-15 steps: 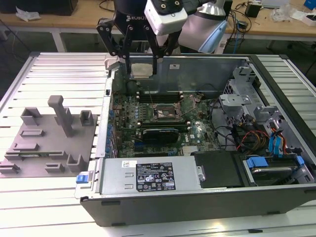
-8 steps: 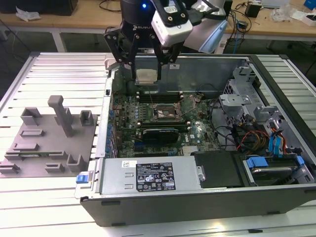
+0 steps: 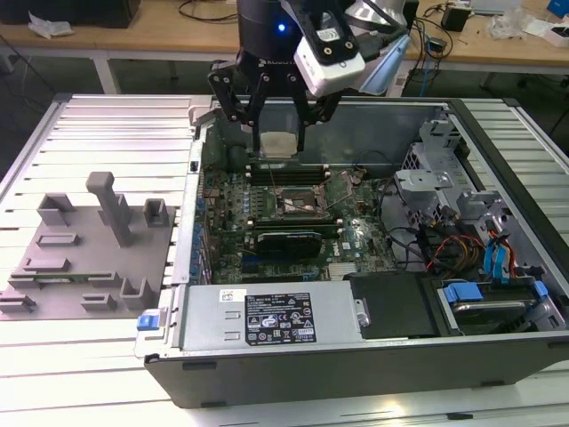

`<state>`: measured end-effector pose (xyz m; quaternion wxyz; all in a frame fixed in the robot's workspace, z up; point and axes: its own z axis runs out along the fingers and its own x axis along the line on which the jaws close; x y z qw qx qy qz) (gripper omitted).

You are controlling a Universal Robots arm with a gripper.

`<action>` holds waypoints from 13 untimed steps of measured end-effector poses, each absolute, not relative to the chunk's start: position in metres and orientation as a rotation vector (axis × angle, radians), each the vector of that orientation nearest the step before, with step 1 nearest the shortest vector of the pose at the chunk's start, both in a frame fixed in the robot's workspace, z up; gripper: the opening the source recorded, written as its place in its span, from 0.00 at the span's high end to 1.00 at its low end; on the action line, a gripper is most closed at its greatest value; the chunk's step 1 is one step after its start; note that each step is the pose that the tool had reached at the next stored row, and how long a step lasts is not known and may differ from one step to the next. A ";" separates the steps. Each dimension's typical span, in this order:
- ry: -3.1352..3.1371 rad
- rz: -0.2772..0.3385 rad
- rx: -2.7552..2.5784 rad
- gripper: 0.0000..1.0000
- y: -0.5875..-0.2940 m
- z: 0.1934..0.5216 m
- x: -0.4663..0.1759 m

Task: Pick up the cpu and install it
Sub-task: 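Pick up the cpu and move it towards the insertion slot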

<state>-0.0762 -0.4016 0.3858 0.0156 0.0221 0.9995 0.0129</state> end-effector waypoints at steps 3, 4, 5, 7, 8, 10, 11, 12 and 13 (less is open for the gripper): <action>3.110 0.040 0.069 0.45 -0.399 0.381 -0.071; 3.111 0.040 0.069 0.45 -0.398 0.379 -0.068; 3.111 0.040 0.069 0.45 -0.398 0.378 -0.066; 3.112 0.040 0.069 0.45 -0.396 0.374 -0.062; 3.113 0.040 0.069 0.45 -0.395 0.371 -0.060; 3.113 0.040 0.069 0.45 -0.393 0.367 -0.058; 3.113 0.040 0.069 0.45 -0.392 0.366 -0.057; 3.113 0.040 0.069 0.45 -0.392 0.364 -0.056; 3.114 0.040 0.069 0.45 -0.391 0.362 -0.055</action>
